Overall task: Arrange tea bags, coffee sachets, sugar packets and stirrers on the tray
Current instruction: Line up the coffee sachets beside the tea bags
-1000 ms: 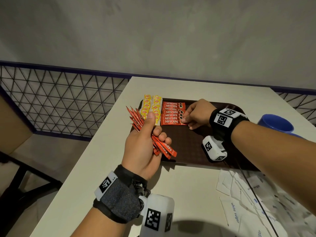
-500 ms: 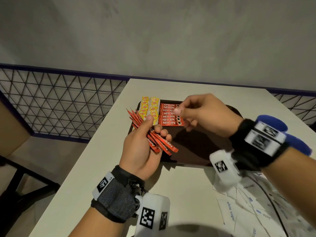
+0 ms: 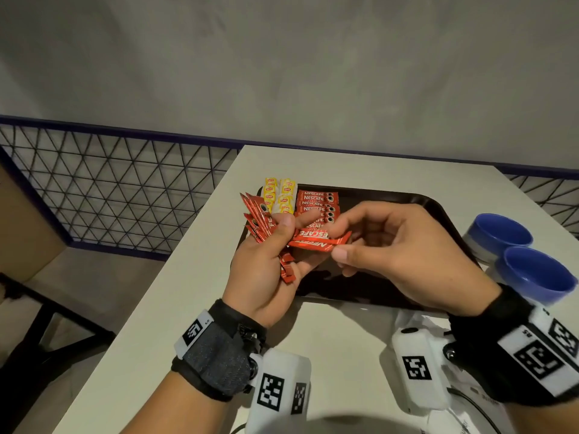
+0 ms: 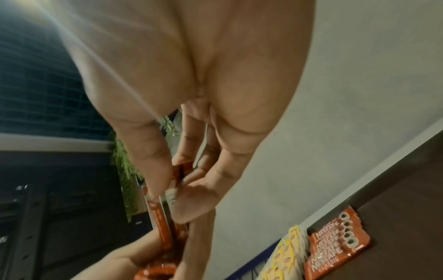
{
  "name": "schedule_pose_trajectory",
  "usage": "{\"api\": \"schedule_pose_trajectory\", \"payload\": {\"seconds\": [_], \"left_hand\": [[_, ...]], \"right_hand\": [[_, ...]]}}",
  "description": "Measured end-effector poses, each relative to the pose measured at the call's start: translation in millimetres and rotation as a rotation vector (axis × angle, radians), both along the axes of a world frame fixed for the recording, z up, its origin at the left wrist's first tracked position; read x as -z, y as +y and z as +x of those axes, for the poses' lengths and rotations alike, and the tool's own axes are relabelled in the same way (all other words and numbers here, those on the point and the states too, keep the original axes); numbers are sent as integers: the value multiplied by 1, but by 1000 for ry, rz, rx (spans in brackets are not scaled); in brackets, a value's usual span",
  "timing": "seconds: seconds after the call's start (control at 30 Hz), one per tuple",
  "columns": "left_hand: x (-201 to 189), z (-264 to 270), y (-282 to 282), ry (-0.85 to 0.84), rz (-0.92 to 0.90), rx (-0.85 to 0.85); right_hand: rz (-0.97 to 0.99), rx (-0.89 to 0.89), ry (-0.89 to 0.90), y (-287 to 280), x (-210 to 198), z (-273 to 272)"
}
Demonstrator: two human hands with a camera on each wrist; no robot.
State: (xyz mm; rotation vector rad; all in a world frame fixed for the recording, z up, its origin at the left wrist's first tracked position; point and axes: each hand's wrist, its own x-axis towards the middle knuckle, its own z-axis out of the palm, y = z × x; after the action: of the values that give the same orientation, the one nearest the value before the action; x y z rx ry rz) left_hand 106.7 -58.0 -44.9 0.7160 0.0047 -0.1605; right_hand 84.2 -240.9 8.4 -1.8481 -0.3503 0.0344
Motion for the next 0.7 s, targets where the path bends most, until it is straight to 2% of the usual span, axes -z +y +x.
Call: {"api": "schedule_pose_trajectory", "payload": {"seconds": [0.13, 0.33, 0.5, 0.6, 0.7], "left_hand": [[3, -1, -1, -22, 134, -5], [8, -1, -3, -92, 213, 45], [12, 0, -5, -100, 212, 28], [13, 0, -7, -97, 220, 49], [11, 0, -7, -48, 188, 74]], "right_hand": [[56, -36, 22, -1, -5, -1], [88, 181, -36, -4, 2, 8], [80, 260, -108, -7, 12, 15], [205, 288, -99, -9, 10, 17], [372, 237, -35, -13, 4, 16]]}}
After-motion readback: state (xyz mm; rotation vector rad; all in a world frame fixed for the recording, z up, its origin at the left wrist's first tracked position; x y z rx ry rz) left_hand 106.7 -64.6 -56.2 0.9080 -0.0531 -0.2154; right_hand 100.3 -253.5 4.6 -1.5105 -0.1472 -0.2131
